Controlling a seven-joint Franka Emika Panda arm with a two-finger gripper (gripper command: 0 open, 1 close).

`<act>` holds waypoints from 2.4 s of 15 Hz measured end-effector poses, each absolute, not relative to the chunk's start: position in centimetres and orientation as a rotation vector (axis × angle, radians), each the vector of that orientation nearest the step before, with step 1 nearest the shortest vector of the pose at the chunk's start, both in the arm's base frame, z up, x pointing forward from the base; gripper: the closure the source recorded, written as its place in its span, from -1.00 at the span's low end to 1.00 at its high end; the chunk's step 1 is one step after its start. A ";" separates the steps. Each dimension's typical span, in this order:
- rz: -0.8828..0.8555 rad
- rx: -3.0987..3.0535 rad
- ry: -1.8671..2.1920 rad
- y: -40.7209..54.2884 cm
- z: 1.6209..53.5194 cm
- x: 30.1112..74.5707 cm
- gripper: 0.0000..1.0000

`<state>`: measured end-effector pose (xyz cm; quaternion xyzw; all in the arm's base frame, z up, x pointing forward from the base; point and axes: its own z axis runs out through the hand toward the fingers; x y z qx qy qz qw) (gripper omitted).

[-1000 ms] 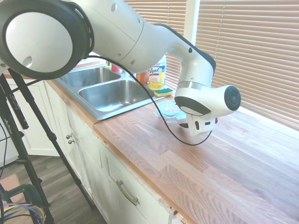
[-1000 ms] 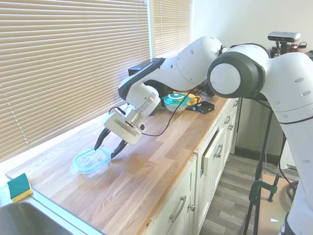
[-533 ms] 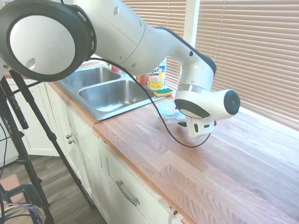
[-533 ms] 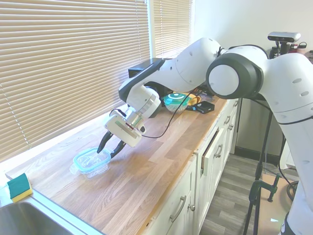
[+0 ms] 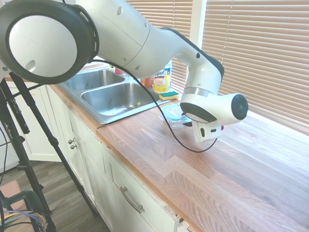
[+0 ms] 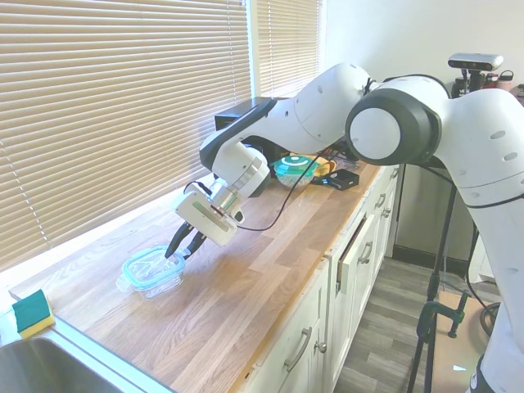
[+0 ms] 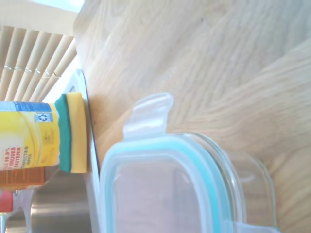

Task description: Uncover the lid of the food container

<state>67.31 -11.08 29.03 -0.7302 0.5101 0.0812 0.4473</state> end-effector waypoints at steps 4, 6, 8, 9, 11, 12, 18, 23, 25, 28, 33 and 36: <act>0.159 -1.843 1.251 -10.9 30.8 67.4 1.00; 0.135 -1.855 1.250 -11.0 32.2 67.0 1.00; 0.108 -1.868 1.237 -10.6 34.4 66.7 1.00; 0.096 -1.879 1.226 -10.0 35.6 66.6 1.00; 0.076 -1.911 1.200 -8.3 37.9 66.5 1.00; 0.069 -1.931 1.189 -7.1 38.8 66.5 1.00; 0.032 -2.031 1.119 0.2 42.7 66.7 1.00; 0.005 -2.084 1.073 2.5 44.8 65.5 1.00; -0.007 -2.133 1.064 2.9 46.0 63.4 1.00; -0.021 -2.238 1.048 3.6 47.6 59.0 1.00; 0.003 -2.353 1.089 3.0 47.2 52.8 1.00; -0.061 -2.446 1.168 1.9 46.1 51.8 1.00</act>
